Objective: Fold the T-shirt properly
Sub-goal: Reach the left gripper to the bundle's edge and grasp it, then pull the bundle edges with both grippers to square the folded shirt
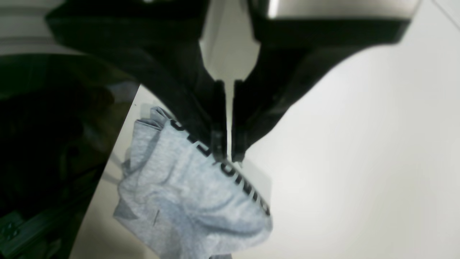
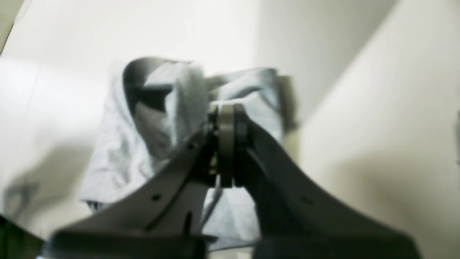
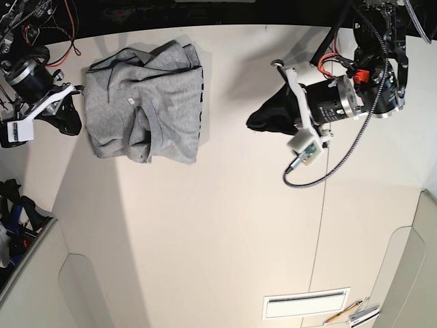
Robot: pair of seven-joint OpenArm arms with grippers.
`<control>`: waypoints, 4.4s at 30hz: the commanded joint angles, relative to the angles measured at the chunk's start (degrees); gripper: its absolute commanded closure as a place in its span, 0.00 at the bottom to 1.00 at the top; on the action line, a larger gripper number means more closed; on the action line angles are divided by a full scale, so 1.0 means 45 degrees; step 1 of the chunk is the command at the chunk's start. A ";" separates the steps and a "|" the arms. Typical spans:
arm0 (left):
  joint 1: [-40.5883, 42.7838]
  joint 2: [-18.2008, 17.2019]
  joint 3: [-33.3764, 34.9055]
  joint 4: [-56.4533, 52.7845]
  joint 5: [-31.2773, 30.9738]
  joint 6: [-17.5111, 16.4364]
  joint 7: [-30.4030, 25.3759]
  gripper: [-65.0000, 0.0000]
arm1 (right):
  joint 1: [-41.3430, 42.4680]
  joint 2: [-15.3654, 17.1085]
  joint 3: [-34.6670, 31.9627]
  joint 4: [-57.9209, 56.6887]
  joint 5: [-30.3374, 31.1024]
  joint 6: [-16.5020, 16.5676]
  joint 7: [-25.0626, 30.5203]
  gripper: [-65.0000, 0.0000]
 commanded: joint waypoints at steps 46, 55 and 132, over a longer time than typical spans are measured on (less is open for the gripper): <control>-0.5173 0.3026 0.3371 -0.7936 0.5479 -0.0076 -0.4532 1.00 | -0.0962 0.0112 0.1049 -0.4838 0.0291 0.0053 0.1457 1.00; -0.4512 0.2851 0.3371 -0.7936 0.5236 -0.0076 -0.4255 1.00 | -0.0738 0.0107 -0.0325 -0.4930 0.0287 0.0049 0.1622 1.00; 0.0359 0.0529 0.3322 -0.4391 0.2268 -0.0076 -0.1744 1.00 | 0.6305 -0.1195 -0.7436 -0.9738 -0.3045 -0.0379 0.3978 1.00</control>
